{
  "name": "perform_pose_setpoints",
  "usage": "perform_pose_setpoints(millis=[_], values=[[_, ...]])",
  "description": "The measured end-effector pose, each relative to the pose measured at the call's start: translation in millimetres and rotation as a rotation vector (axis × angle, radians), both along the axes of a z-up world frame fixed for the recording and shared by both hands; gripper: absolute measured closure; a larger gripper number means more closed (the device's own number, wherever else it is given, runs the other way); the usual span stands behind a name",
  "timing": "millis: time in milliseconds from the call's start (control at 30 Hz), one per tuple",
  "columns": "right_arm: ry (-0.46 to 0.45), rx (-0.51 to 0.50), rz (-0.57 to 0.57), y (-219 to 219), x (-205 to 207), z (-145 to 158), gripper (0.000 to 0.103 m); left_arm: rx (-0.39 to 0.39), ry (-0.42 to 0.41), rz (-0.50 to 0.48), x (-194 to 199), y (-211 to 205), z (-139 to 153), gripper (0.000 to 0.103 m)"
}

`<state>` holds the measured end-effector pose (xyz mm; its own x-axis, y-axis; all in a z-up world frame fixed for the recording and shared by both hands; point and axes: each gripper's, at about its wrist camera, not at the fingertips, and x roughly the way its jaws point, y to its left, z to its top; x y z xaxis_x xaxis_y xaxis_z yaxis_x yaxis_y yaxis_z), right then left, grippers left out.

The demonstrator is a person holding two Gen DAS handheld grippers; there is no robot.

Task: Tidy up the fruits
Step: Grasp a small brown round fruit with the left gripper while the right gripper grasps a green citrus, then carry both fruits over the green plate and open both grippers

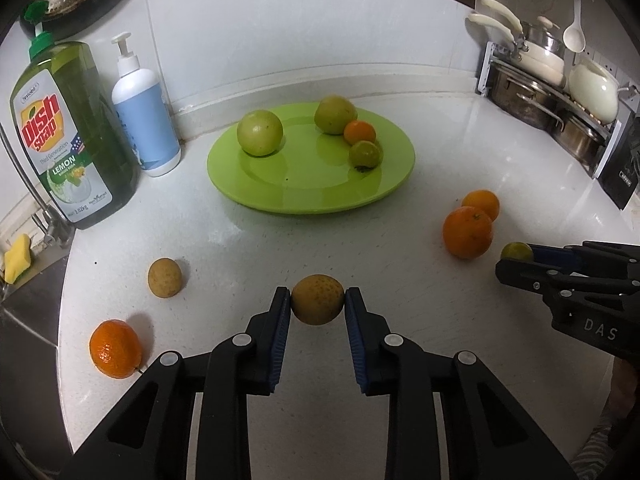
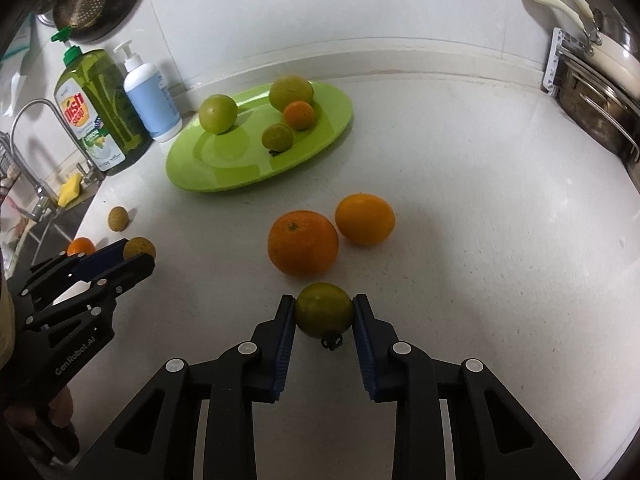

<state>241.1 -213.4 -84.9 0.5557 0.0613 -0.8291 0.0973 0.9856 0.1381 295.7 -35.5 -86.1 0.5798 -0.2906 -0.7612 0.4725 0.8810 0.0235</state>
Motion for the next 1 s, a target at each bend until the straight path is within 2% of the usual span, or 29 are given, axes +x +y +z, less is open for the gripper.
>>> perform_pose_setpoints(millis=[233, 467, 667, 1000], values=[[-0.047, 0.0, 0.037, 3, 2, 16, 0.073, -0.042, -0.011, 0.007, -3, 0, 15, 0.075], [-0.105, 0.023, 0.127, 12, 12, 37, 0.073, -0.065, -0.046, 0.023, -4, 3, 36, 0.075], [-0.169, 0.021, 0.199, 19, 30, 57, 0.073, -0.052, -0.111, 0.033, 1, 5, 55, 0.075], [-0.244, -0.014, 0.291, 20, 76, 84, 0.073, -0.079, -0.117, 0.055, 29, -2, 67, 0.075]])
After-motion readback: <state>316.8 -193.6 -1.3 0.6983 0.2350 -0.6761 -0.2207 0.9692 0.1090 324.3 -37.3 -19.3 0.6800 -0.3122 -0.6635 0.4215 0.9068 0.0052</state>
